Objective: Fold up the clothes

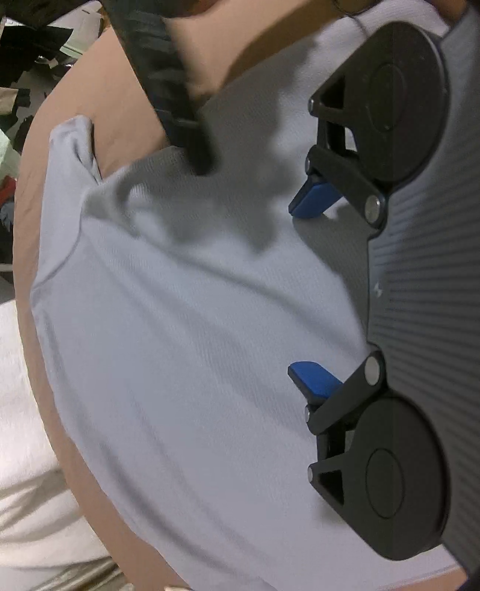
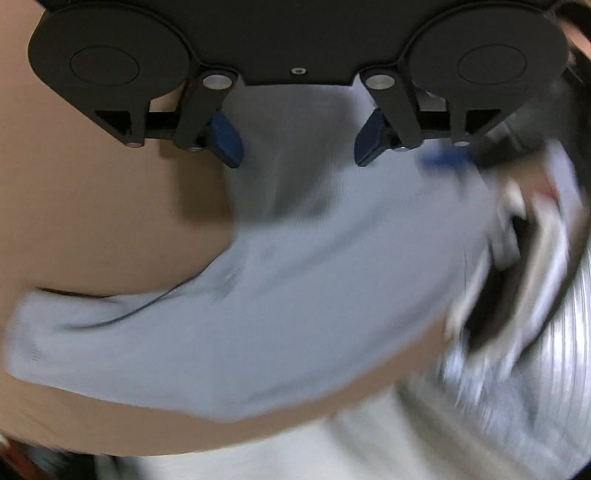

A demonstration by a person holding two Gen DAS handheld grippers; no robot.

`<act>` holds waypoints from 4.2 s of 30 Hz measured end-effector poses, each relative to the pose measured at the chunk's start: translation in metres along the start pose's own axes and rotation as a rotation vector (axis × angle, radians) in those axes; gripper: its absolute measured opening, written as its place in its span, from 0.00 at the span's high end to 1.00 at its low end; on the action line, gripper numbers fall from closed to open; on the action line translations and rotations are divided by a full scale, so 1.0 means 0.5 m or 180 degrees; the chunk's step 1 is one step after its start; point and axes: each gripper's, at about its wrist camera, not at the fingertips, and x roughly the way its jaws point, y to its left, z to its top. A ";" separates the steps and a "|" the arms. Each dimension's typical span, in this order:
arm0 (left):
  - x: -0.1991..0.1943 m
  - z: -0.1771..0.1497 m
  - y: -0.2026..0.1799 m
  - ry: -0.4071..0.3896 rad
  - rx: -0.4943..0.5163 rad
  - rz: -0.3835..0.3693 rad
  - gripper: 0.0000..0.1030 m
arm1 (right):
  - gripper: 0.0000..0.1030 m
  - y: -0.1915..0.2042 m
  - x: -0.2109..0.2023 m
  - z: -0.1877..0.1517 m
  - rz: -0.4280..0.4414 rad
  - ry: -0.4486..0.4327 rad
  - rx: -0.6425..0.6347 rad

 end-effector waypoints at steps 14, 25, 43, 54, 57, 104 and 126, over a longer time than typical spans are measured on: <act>-0.137 -0.233 0.202 0.0589 -0.0155 0.1036 0.16 | 0.16 -0.015 -0.005 -0.007 -0.0656 0.0328 -0.0330; -0.240 -0.495 0.381 0.0384 -0.2359 0.0585 0.00 | 0.94 -0.039 -0.157 -0.136 0.0567 0.0670 -0.0281; -0.292 -0.581 0.325 0.0300 -0.2183 0.0365 0.00 | 0.44 -0.080 -0.245 -0.362 0.0644 -0.0202 0.0294; -0.282 -0.523 0.248 0.0639 -0.1731 0.0475 0.18 | 0.51 -0.126 -0.243 -0.447 0.0787 -0.0208 0.0790; -0.301 -0.476 0.202 0.0626 -0.1096 0.0641 0.92 | 0.90 -0.087 -0.207 -0.436 0.1121 -0.0312 0.0728; -0.621 -0.309 0.445 -0.0431 -0.1377 0.1315 0.29 | 0.55 0.307 -0.417 -0.065 0.0277 -0.1113 -0.0515; -0.387 -0.069 0.560 -0.1126 -0.1927 0.0651 0.11 | 0.40 0.495 -0.168 0.143 0.0589 -0.0847 -0.0435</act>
